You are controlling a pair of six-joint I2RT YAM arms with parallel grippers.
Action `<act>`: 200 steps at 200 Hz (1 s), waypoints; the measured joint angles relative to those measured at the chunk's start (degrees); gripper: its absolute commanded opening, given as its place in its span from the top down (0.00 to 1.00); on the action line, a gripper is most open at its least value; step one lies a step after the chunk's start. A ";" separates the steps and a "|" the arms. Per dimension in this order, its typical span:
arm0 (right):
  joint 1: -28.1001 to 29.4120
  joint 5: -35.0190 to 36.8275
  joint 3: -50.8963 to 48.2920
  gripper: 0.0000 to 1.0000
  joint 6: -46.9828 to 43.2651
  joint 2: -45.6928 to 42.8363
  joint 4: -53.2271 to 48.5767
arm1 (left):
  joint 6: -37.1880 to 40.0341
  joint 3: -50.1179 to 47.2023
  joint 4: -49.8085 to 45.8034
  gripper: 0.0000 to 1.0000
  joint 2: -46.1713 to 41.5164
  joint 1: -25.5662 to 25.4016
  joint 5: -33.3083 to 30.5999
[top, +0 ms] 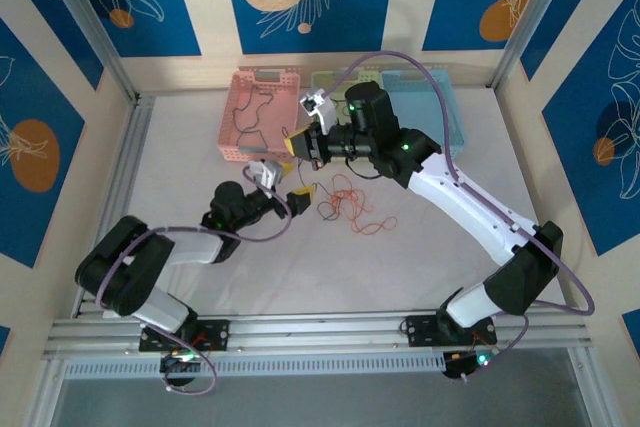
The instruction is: Untangle the cables
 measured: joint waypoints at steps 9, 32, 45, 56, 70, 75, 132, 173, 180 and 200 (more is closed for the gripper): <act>-0.28 -0.39 -0.37 1.00 0.20 -0.02 0.17 | -0.87 1.33 1.55 0.14 1.70 0.00 0.59; -0.87 -1.42 -1.25 1.00 0.39 -0.04 0.81 | -3.58 4.70 4.42 0.31 5.84 0.00 1.77; -1.18 -1.90 -1.75 1.00 0.50 -0.13 1.18 | -5.11 6.23 5.51 0.58 7.74 0.00 2.25; -1.55 -2.27 -2.25 1.00 0.59 -0.26 1.42 | -5.75 6.88 6.47 0.82 8.85 -0.02 2.27; -2.25 -2.64 -2.93 1.00 0.98 -0.57 1.81 | -6.80 6.88 7.63 1.00 9.70 0.00 2.29; -2.60 -2.75 -3.15 1.00 1.16 -0.72 2.01 | -6.97 6.80 8.13 1.00 9.79 -0.02 2.29; -9.09 1.18 -5.01 0.57 6.43 -1.07 3.76 | -8.81 0.37 10.08 1.00 4.66 0.00 0.79; -13.53 9.20 -7.63 0.55 6.47 2.71 3.23 | -7.61 -0.79 -6.45 1.00 -14.27 0.15 -5.68; -13.97 10.69 -7.63 0.55 6.05 4.17 2.21 | -6.86 -0.09 -10.23 1.00 -17.66 0.17 -7.21; -14.32 13.00 -7.63 0.57 5.16 8.50 -1.64 | -5.03 1.05 -16.96 1.00 -23.50 0.94 -9.86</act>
